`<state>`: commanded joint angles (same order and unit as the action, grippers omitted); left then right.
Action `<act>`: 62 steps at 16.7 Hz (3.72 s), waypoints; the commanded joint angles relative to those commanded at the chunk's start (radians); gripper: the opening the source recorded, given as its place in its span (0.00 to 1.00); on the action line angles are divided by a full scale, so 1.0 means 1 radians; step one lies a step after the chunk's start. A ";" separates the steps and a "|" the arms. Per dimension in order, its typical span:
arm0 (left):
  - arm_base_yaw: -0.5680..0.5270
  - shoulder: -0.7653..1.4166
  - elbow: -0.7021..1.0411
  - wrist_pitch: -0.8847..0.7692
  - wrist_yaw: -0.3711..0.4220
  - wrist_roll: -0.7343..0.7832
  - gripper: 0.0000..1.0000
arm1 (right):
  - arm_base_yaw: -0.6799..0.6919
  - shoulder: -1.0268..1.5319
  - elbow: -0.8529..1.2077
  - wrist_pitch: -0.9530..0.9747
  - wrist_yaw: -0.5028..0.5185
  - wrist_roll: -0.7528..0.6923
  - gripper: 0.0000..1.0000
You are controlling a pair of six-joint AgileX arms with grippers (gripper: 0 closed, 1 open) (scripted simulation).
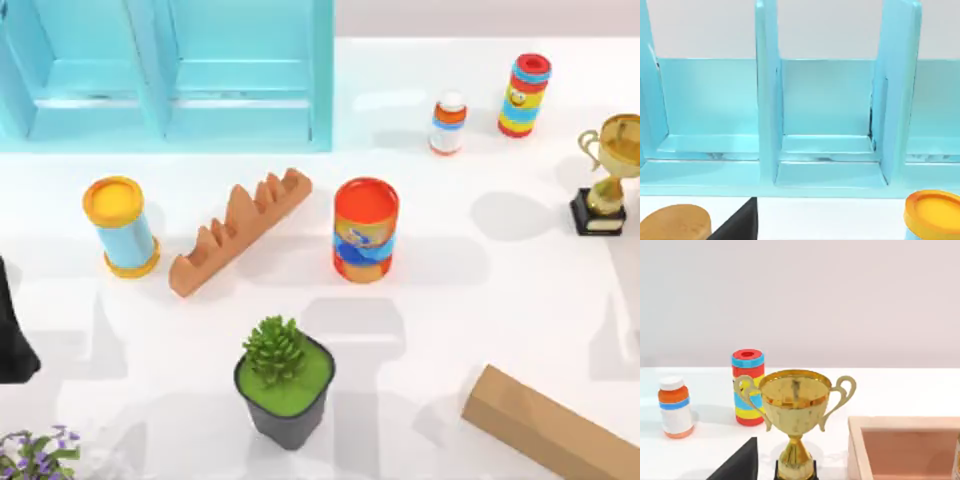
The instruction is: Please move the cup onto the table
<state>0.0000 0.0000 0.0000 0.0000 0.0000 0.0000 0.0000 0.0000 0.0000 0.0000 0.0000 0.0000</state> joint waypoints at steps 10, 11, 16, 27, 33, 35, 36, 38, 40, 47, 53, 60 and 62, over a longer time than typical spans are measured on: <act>0.000 0.000 0.000 0.000 0.000 0.000 1.00 | -0.151 0.380 0.351 -0.341 -0.005 -0.141 1.00; 0.000 0.000 0.000 0.000 0.000 0.000 1.00 | -0.181 0.473 0.435 -0.415 -0.005 -0.171 1.00; 0.000 0.000 0.000 0.000 0.000 0.000 1.00 | -0.340 1.058 0.920 -0.813 -0.006 -0.326 1.00; 0.000 0.000 0.000 0.000 0.000 0.000 1.00 | -0.554 1.766 1.525 -1.330 -0.001 -0.540 1.00; 0.000 0.000 0.000 0.000 0.000 0.000 1.00 | -0.551 1.767 1.523 -1.328 -0.001 -0.541 1.00; 0.000 0.000 0.000 0.000 0.000 0.000 1.00 | -0.558 1.769 1.494 -1.300 -0.001 -0.546 1.00; 0.000 0.000 0.000 0.000 0.000 0.000 1.00 | -0.564 1.771 1.470 -1.274 -0.001 -0.550 1.00; 0.000 0.000 0.000 0.000 0.000 0.000 1.00 | -0.573 1.779 1.411 -1.207 0.000 -0.559 1.00; 0.000 0.000 0.000 0.000 0.000 0.000 1.00 | -0.580 1.792 1.344 -1.128 0.001 -0.565 1.00; 0.000 0.000 0.000 0.000 0.000 0.000 1.00 | -0.551 1.842 1.213 -0.946 0.000 -0.536 1.00; 0.000 0.000 0.000 0.000 0.000 0.000 1.00 | -0.551 1.842 1.213 -0.946 0.000 -0.536 0.77; 0.000 0.000 0.000 0.000 0.000 0.000 1.00 | -0.551 1.842 1.213 -0.946 0.000 -0.536 0.25; 0.000 0.000 0.000 0.000 0.000 0.000 1.00 | -0.551 1.842 1.213 -0.946 0.000 -0.536 0.10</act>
<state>0.0000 0.0000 0.0000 0.0000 0.0000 0.0000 -0.5507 1.8423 1.2129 -0.9457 -0.0004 -0.5364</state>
